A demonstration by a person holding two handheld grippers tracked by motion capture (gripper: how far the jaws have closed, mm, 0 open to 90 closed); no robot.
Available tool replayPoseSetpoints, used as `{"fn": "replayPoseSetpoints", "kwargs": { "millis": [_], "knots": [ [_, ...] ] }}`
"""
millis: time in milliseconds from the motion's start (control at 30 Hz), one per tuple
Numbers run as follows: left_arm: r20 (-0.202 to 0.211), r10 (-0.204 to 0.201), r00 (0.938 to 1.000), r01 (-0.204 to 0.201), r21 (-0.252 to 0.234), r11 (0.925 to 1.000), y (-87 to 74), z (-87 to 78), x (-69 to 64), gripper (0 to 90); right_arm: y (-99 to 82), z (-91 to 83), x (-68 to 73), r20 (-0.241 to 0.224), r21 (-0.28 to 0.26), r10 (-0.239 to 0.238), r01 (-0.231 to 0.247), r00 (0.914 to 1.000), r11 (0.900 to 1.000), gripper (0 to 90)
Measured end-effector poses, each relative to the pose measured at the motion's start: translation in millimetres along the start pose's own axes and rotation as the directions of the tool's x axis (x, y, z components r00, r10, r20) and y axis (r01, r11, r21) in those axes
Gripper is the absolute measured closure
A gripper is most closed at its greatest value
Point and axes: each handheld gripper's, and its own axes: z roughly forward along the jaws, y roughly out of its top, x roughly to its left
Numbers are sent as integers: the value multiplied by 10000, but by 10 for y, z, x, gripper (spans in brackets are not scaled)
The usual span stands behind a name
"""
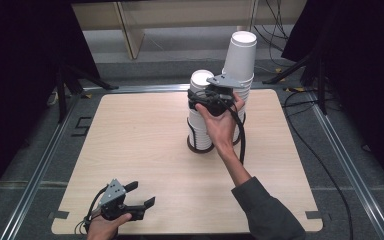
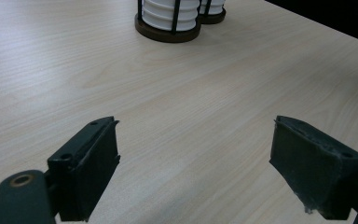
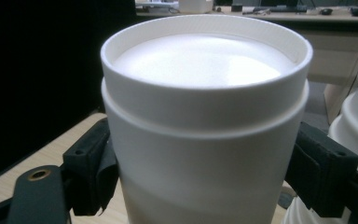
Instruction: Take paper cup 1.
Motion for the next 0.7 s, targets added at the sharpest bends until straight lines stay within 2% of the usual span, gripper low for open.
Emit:
{"fn": "replayPoseSetpoints", "kwargs": {
  "millis": [167,267,300,400,533,567,600,633,667,700],
  "knots": [
    [0,106,9999,-106,105,9999,2,-4,4,144,221,-166,44,-194,-546,67,-77,9998,9985,201],
    [-11,99,10000,-99,86,9999,3,-2,3,144,284,-222,58,-286,-693,-18,-2,9996,9976,201],
    [-9,120,9999,-120,87,9999,4,1,4,145,338,-294,68,-389,-851,-43,10,9992,9964,201],
    [-9,127,9999,-127,103,9999,6,13,-2,145,364,-339,83,-498,-937,-15,-31,9988,9956,201],
    [-39,220,9997,-219,229,9995,17,39,-11,145,370,-434,108,-868,-862,-94,19,9962,9963,201],
    [-32,221,9998,-221,109,9997,19,58,-5,145,360,-455,113,-963,-863,-143,59,9953,9962,201],
    [-94,223,9997,-222,129,9997,26,63,-2,145,341,-475,121,-1138,-932,-155,48,9934,9956,201],
    [-194,245,9995,-245,10,9997,43,92,25,144,303,-517,131,-1293,-770,-136,37,9915,9970,201],
    [-194,245,9995,-245,10,9997,43,92,25,145,303,-517,131,-1293,-770,-136,37,9915,9970,201],
    [-399,362,9985,-361,24,9993,71,124,65,144,246,-550,142,-1520,-744,-208,95,9882,9972,201]
  ]
}}
